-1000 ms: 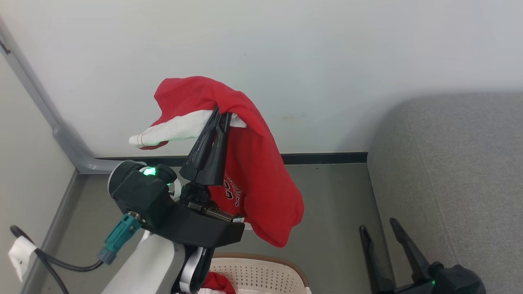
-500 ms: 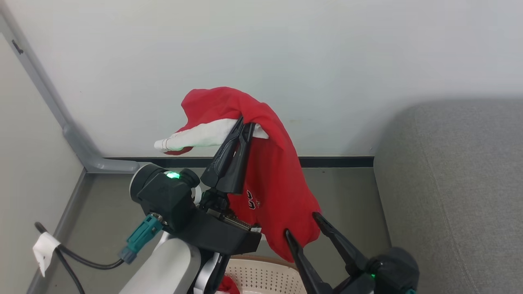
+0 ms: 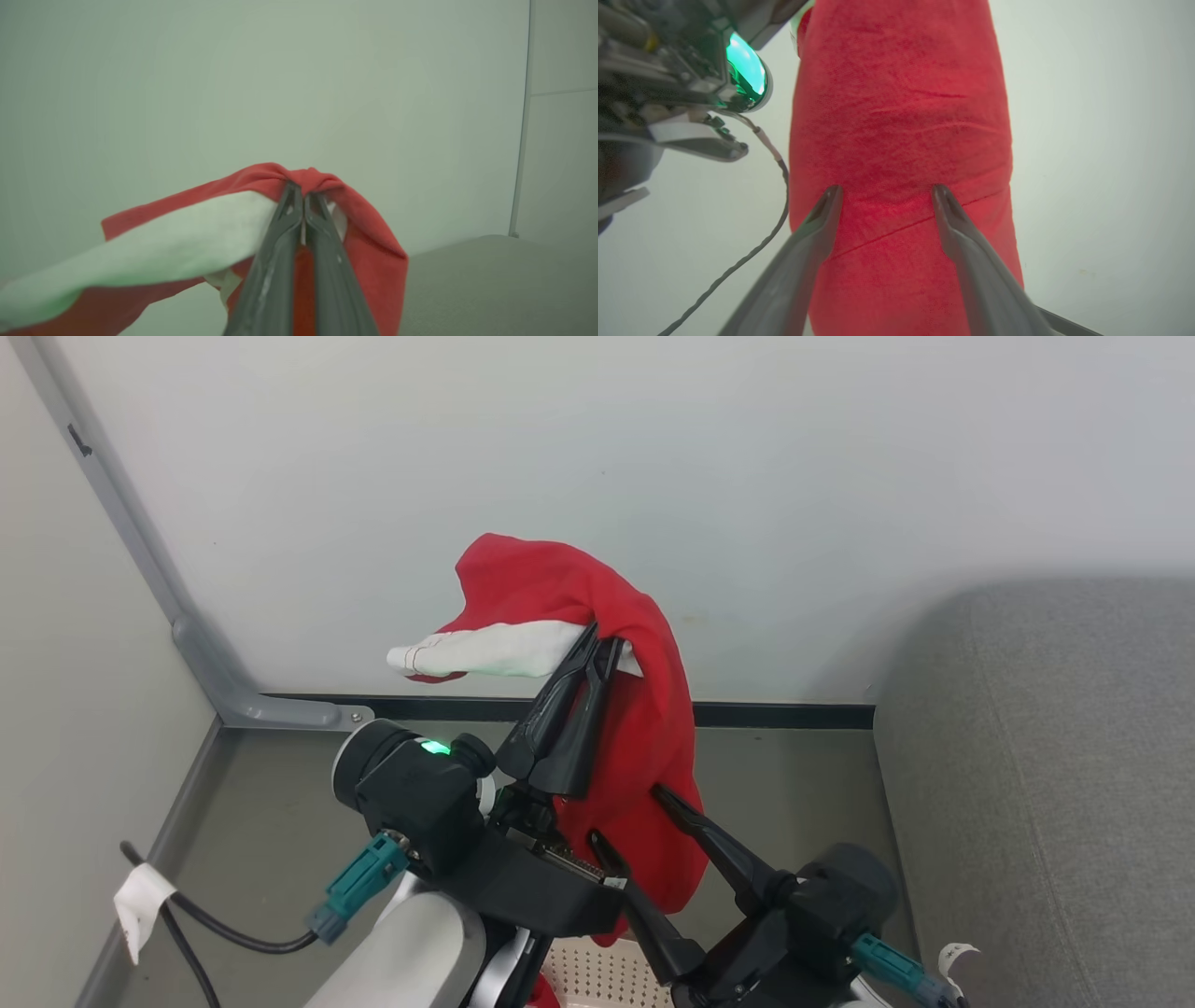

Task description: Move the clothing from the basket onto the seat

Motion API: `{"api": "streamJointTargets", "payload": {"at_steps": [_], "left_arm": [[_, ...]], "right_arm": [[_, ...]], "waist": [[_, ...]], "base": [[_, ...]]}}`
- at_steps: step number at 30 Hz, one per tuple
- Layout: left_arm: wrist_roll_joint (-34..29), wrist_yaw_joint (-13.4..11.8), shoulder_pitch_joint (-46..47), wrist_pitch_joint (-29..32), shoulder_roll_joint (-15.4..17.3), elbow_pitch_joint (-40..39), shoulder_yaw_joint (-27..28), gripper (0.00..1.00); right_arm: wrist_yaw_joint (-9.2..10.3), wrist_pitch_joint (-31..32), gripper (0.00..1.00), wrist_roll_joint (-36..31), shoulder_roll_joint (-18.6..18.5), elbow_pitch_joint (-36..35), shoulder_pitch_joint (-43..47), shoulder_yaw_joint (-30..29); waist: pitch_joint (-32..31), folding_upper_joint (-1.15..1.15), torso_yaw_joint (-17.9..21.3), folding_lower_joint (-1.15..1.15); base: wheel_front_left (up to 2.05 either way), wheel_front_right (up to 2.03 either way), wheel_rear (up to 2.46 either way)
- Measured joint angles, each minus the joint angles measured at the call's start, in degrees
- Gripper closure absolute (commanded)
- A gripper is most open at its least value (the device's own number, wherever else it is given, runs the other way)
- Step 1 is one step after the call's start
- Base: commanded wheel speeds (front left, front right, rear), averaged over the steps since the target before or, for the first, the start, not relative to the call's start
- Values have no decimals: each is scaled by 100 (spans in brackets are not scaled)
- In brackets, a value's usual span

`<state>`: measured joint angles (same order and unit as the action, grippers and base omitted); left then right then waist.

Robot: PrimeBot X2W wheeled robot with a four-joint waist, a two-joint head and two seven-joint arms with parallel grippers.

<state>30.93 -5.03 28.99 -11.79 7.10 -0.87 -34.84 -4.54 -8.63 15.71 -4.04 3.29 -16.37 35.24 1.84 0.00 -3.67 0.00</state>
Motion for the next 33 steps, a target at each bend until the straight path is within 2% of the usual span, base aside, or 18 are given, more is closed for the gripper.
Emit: {"api": "streamJointTargets", "payload": {"at_steps": [5, 6, 7, 8, 17, 23, 33], "left_arm": [[23, 5, -1, 14, -10, -31, -64, 100], [23, 5, -1, 20, -10, -41, -66, 100], [23, 5, -1, 21, -9, -47, -67, 100], [23, 5, -1, 34, -9, -60, -69, 100], [23, 7, -1, 37, -8, -125, -77, 100], [23, 7, -1, 60, -4, -127, -77, 100], [33, 5, -9, 62, 14, -127, -55, 100]], "right_arm": [[0, -1, 0, 74, 15, 270, -179, 103], [1, -2, 50, 116, 14, 315, -216, 100], [1, -3, 79, 158, 15, 356, -247, 100], [1, -5, 100, 198, 15, 415, -288, 101], [10, -63, 100, 380, 13, 676, -432, 200], [102, -159, 100, 613, 14, 677, -450, 380], [159, -309, 100, 706, 14, 592, -387, 291]], "waist": [[-1, 0, -30, 0], [0, 0, -36, 0], [1, 0, -41, 0], [3, 0, -46, 0], [18, 0, -78, 0], [23, 0, -80, 0], [21, 0, -67, 0]], "base": [[0, 0, 0], [0, 0, 0], [0, 0, 0], [0, 0, 0], [0, 0, 0], [0, 0, 0], [0, 0, 0]]}}
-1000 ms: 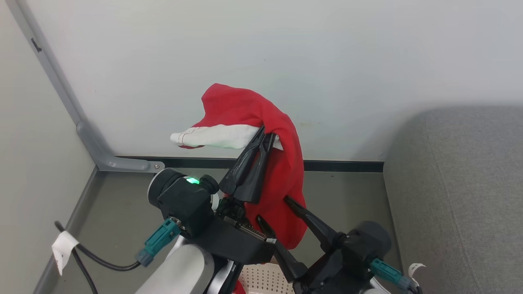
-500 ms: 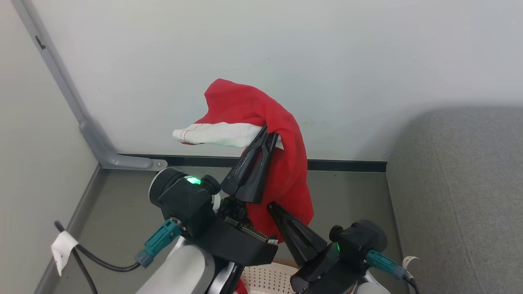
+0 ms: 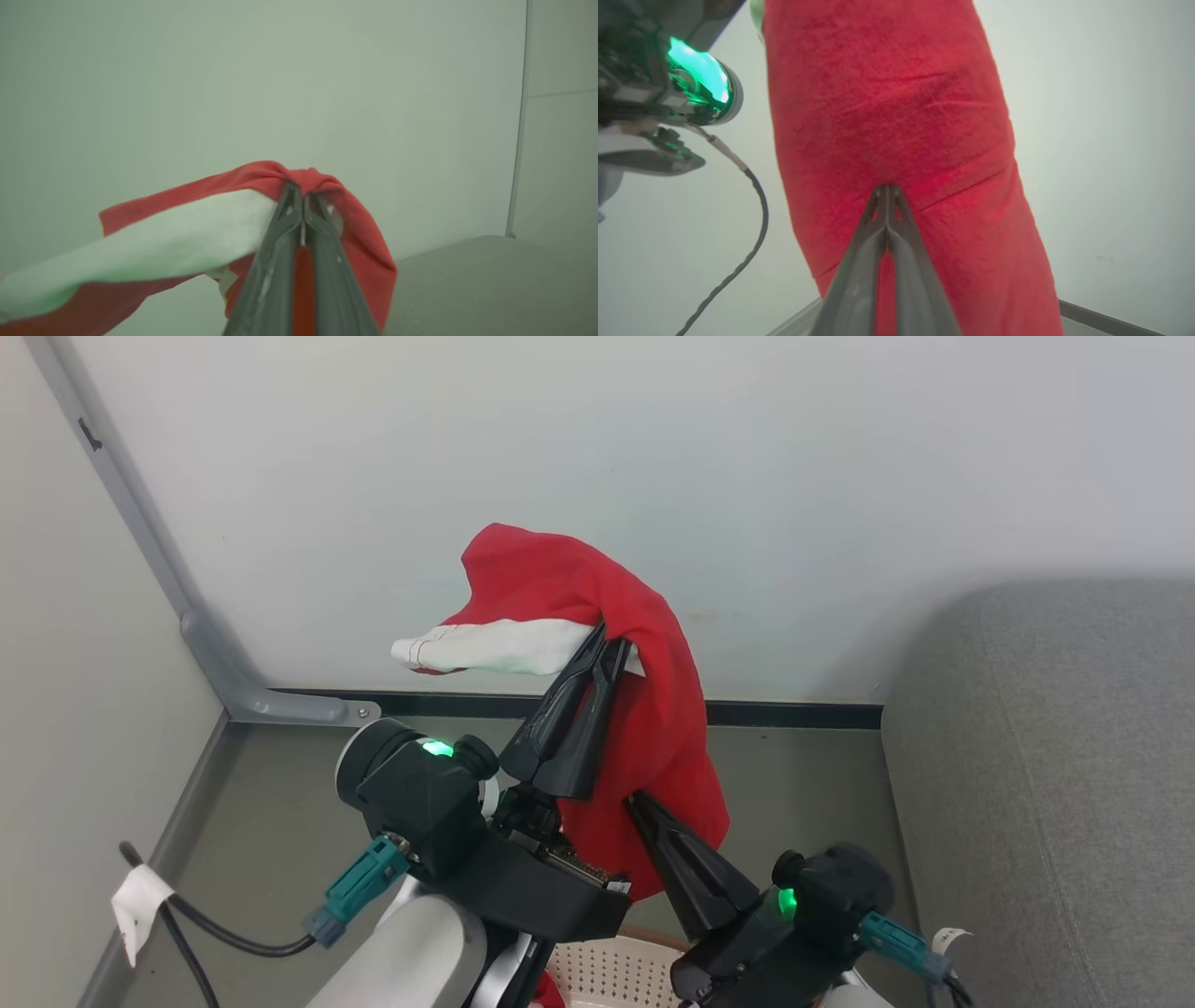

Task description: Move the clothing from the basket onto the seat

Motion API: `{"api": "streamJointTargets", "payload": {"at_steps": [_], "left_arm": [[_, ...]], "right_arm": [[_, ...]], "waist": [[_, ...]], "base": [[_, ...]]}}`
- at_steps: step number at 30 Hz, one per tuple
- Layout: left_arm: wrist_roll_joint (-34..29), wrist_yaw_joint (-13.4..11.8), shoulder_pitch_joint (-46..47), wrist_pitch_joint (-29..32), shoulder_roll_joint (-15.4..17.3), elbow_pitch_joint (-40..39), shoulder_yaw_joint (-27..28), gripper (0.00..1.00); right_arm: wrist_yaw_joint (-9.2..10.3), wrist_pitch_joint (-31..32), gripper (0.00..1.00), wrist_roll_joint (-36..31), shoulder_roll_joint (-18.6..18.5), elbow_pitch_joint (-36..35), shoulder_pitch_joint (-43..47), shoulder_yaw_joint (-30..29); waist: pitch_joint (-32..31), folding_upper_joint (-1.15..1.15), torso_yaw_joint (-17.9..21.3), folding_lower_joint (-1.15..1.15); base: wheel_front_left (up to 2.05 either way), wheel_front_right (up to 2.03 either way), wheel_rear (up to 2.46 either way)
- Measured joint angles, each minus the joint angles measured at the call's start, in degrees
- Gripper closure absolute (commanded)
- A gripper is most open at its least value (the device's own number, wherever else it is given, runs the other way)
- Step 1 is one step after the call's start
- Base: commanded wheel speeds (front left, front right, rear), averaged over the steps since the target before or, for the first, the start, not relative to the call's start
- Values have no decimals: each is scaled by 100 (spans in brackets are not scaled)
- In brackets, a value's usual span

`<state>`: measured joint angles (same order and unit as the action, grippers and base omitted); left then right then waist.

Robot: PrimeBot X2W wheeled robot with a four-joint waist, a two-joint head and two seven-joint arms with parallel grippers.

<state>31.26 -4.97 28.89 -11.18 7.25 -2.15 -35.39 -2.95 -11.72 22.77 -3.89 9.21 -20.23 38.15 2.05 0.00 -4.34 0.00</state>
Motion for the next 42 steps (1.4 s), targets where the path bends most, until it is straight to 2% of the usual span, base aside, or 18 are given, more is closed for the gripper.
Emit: {"api": "streamJointTargets", "payload": {"at_steps": [6, 9, 10, 22, 30, 42], "left_arm": [[2, -5, -20, 0, 30, 2, 67, 100], [8, -8, -139, 0, 109, -26, 154, 100], [9, -10, -155, 0, 131, -23, 157, 100], [8, -57, -259, 19, 176, -80, 187, 100], [8, -64, -383, 49, 213, -74, 202, 100], [8, -66, -464, 83, 212, -75, 193, 100]], "right_arm": [[145, -109, 100, 44, -143, -367, 409, -289], [209, -151, 13, 49, -297, -536, 598, -408], [253, -154, 0, 49, -335, -584, 660, -467], [682, -182, 0, 48, -896, -694, 1302, -1123], [898, -200, 0, 203, -1276, -560, 1786, -1923], [957, -202, 0, 224, -1422, -533, 2297, -2395]], "waist": [[-5, 0, 24, 0], [-12, 0, 70, 0], [-14, 0, 87, 0], [19, 0, 239, 0], [2, 0, 330, 0], [-24, 0, 380, 0]], "base": [[0, 0, 0], [0, 0, 0], [0, 0, 0], [0, 0, 0], [0, 0, 0], [0, 0, 0]]}}
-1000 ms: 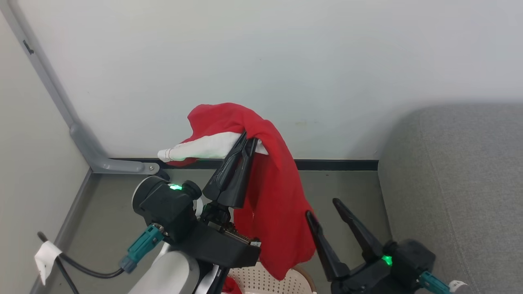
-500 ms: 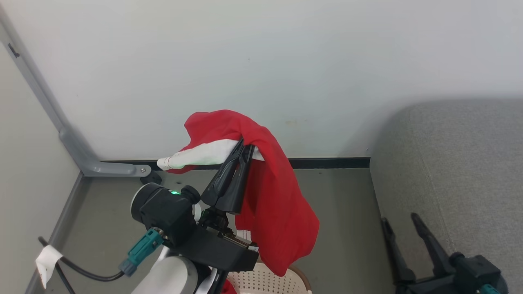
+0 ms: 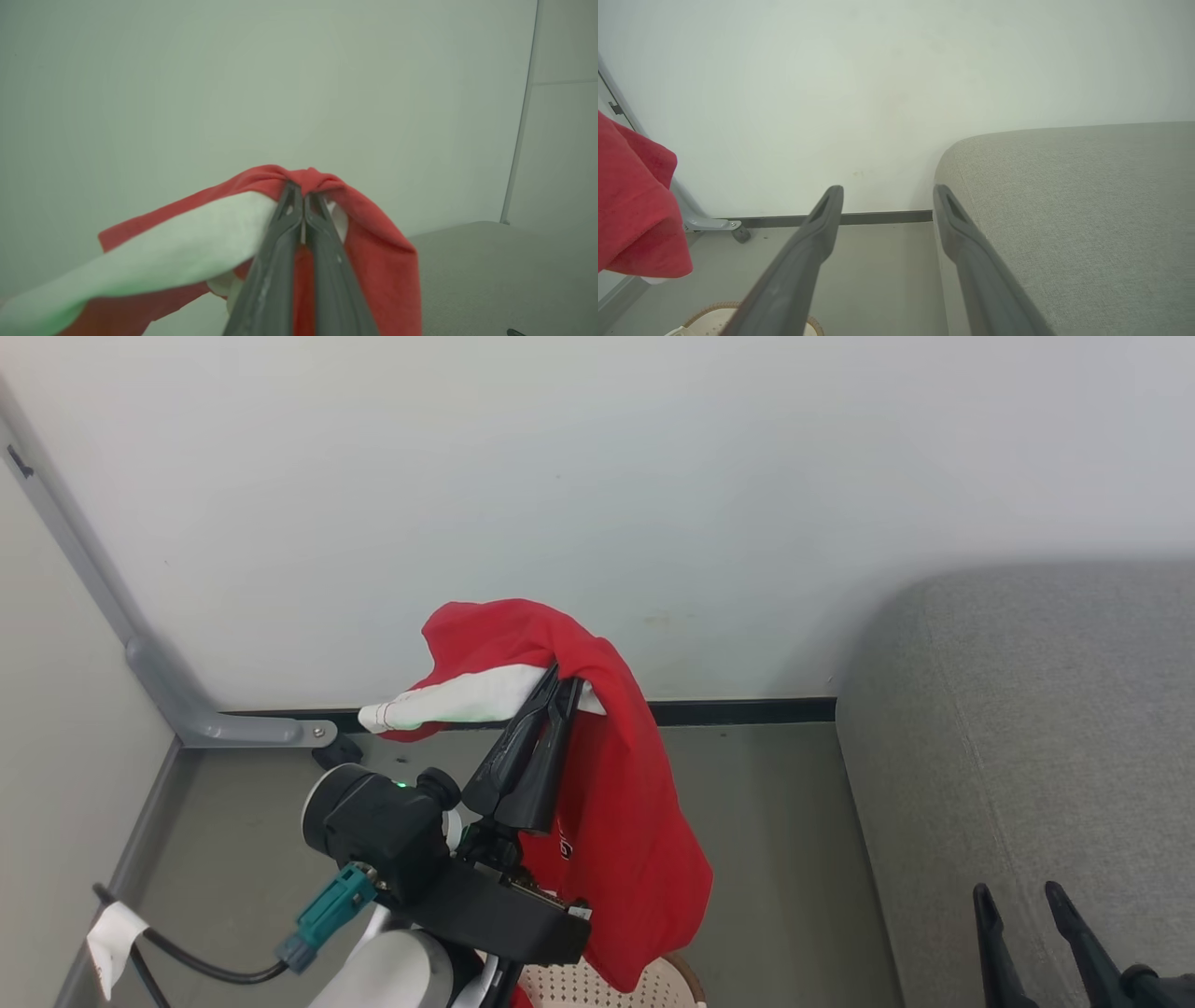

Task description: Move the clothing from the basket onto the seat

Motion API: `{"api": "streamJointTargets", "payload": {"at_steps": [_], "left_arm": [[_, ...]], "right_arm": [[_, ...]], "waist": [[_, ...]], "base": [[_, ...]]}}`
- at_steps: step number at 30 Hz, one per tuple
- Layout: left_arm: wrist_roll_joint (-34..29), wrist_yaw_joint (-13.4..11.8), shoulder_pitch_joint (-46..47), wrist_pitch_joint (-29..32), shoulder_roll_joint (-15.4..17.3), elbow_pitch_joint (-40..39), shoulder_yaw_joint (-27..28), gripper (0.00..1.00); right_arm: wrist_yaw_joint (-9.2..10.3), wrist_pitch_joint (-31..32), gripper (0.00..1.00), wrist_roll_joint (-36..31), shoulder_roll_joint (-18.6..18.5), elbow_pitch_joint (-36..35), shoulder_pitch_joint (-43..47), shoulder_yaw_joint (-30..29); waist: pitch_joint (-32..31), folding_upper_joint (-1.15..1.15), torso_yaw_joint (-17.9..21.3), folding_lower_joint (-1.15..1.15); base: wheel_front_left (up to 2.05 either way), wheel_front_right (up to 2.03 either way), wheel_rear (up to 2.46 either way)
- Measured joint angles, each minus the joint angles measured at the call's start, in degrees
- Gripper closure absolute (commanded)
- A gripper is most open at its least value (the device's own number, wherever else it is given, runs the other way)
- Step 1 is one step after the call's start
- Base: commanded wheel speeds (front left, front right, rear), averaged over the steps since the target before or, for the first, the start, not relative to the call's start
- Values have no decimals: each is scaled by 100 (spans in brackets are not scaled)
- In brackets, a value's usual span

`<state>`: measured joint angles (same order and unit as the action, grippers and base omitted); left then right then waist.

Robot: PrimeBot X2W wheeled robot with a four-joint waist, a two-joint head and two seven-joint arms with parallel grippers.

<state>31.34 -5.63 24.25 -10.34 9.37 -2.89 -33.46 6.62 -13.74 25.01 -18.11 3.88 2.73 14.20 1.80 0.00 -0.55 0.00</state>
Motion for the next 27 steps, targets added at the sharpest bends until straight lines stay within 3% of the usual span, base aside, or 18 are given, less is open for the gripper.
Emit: {"api": "streamJointTargets", "payload": {"at_steps": [27], "left_arm": [[1, -41, -9, 53, -2, -27, -4, 100]], "right_arm": [[46, 7, 0, -88, 87, -367, 379, -490]], "waist": [[31, 0, 55, 0]], "base": [[0, 0, 0]]}}
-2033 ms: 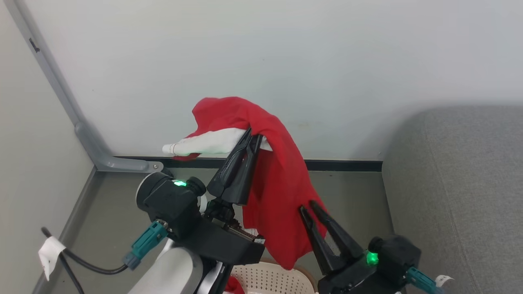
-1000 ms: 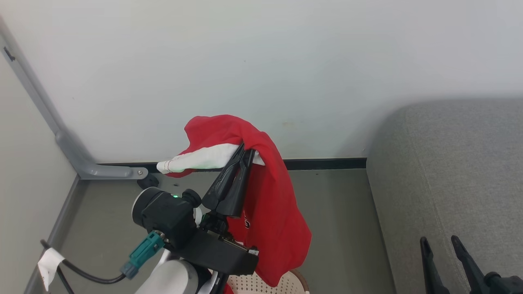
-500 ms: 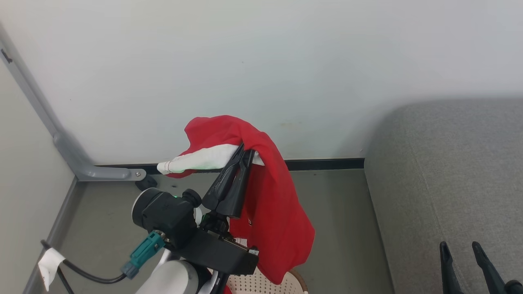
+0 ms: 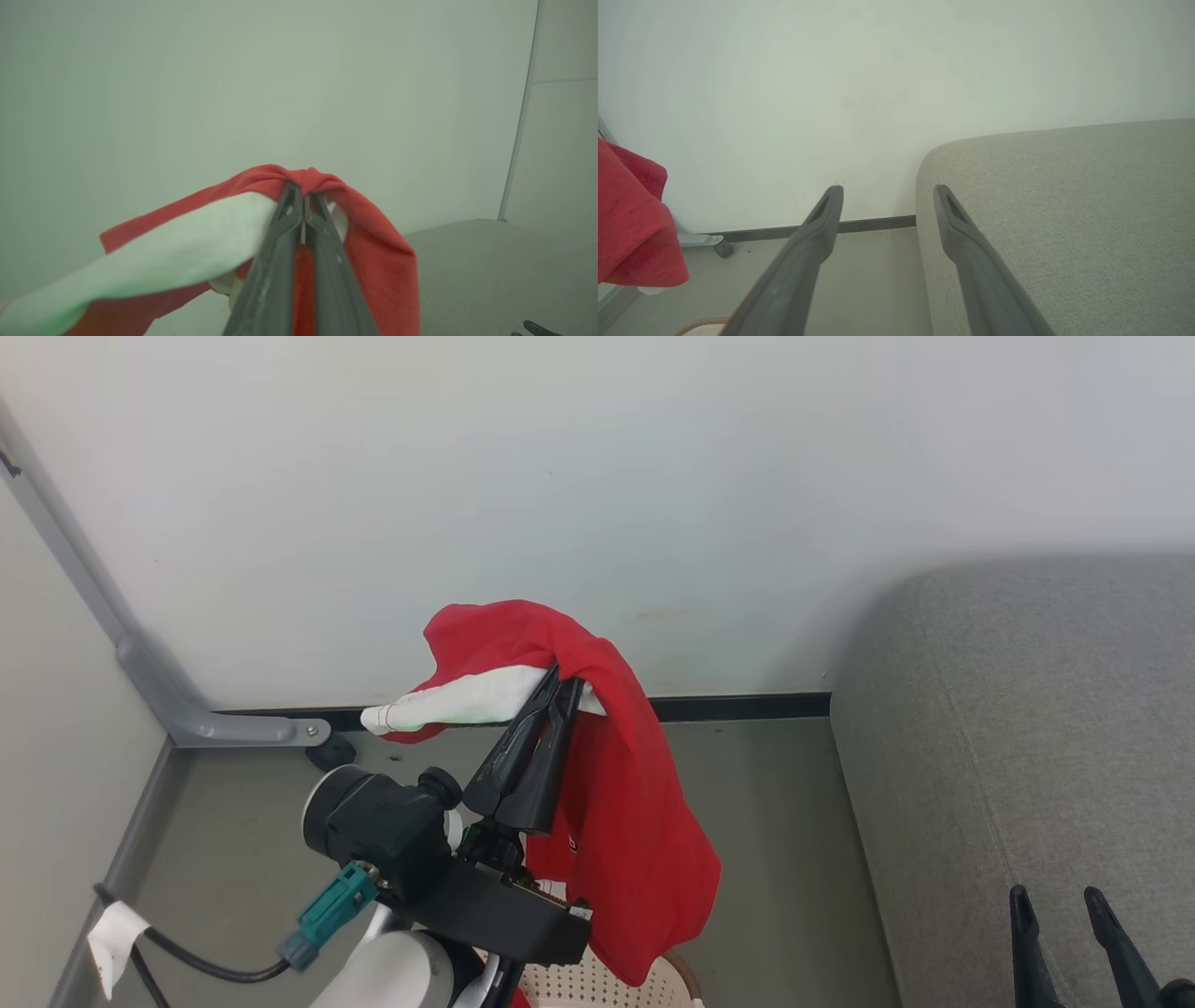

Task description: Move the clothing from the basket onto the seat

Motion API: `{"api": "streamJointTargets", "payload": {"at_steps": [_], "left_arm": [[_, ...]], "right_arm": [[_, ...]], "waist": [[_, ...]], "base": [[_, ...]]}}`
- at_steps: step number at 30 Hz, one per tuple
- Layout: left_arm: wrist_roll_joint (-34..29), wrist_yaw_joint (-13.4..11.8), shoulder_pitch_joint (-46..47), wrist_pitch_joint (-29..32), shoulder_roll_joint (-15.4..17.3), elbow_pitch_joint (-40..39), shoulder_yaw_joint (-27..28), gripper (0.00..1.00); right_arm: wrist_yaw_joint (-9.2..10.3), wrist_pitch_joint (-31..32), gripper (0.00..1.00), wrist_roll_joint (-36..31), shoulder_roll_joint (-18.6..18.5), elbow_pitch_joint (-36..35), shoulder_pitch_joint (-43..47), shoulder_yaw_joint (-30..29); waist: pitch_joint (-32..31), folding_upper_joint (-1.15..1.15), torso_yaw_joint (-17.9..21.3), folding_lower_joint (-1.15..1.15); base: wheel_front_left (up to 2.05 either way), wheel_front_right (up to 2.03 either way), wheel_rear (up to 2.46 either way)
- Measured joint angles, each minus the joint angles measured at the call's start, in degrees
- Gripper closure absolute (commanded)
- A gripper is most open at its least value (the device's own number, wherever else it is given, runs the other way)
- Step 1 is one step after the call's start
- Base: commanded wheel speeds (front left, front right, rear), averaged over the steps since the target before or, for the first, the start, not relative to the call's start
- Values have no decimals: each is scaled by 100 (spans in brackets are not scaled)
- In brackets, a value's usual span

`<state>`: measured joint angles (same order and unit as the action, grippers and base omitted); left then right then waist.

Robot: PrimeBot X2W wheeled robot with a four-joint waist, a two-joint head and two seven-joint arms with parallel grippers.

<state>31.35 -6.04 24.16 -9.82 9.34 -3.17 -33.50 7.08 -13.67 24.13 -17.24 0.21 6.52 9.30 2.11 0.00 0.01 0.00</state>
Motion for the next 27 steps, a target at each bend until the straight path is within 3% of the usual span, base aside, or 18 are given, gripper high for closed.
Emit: {"api": "streamJointTargets", "payload": {"at_steps": [10, 16, 27], "left_arm": [[0, -1, 0, 15, -1, -37, -9, 100], [-1, 0, 1, 18, -5, -102, -46, 100], [-1, 51, 24, 41, -51, -85, -104, 100]], "right_arm": [[5, 57, 0, -110, 36, -49, -7, -46], [-32, 159, 0, -201, 34, -192, -159, 213], [-716, 550, 0, -269, 22, -323, -919, 1042]], "waist": [[32, 0, -12, 0], [62, 0, -39, 0], [109, 0, -186, -1]], "base": [[0, 0, 0], [0, 0, 0], [0, 0, 0]]}}
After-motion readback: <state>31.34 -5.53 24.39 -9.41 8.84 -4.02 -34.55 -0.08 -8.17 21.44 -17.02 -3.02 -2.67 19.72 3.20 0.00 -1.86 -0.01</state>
